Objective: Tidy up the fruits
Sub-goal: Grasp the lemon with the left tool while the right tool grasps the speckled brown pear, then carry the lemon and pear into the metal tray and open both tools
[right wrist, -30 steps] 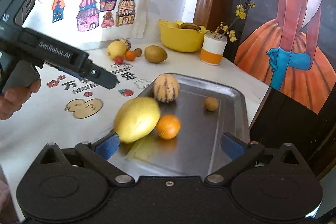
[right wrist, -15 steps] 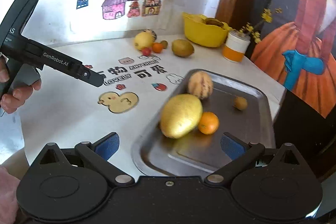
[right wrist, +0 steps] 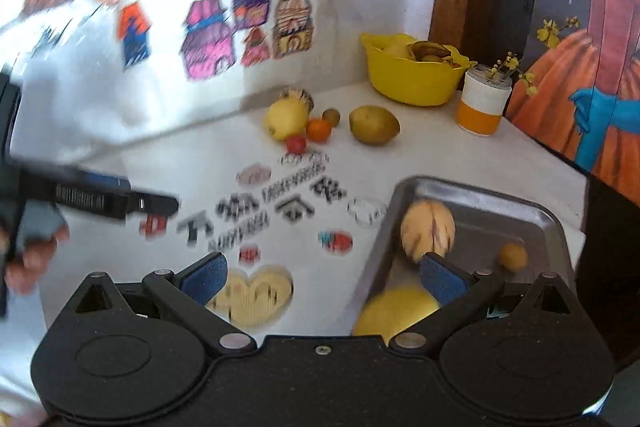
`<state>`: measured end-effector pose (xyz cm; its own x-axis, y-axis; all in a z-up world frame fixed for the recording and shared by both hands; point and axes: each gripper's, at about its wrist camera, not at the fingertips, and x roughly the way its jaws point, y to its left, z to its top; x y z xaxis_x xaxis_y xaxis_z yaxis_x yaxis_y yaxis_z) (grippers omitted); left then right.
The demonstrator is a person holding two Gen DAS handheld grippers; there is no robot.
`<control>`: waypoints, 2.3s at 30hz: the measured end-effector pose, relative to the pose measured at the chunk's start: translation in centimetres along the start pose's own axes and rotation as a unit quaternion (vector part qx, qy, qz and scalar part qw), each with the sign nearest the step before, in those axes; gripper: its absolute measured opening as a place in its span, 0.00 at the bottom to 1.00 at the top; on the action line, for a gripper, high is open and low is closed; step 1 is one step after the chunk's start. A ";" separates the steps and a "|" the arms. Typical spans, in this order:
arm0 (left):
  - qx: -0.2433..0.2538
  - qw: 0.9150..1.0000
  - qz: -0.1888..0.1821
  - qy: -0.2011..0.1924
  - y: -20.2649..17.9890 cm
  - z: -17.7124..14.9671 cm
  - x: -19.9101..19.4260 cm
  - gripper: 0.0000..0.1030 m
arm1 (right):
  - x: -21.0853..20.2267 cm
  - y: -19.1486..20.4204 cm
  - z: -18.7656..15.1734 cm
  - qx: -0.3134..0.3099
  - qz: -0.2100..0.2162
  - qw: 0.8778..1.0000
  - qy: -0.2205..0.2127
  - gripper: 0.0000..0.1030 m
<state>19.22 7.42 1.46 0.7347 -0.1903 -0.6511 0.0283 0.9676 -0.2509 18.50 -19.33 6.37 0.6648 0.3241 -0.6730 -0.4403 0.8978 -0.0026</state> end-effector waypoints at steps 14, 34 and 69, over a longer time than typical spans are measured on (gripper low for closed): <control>0.041 0.999 -0.011 -0.020 -3.8 5.3 7.3 1.00 | 9.5 -6.5 10.7 0.098 0.012 0.993 0.071 0.99; -0.043 0.999 0.009 -0.026 -0.3 10.6 14.1 0.99 | 24.5 -10.4 14.1 0.208 0.052 0.974 0.075 0.92; -0.070 0.997 -0.013 -0.021 -0.8 10.2 13.2 0.57 | 21.2 -11.8 12.8 0.231 0.080 0.966 0.083 0.71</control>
<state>35.77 5.84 0.39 0.7630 -0.2052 -0.6130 -0.0455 0.9289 -0.3676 45.52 -19.23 1.59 0.4867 0.4527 -0.7471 -0.1872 0.8895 0.4169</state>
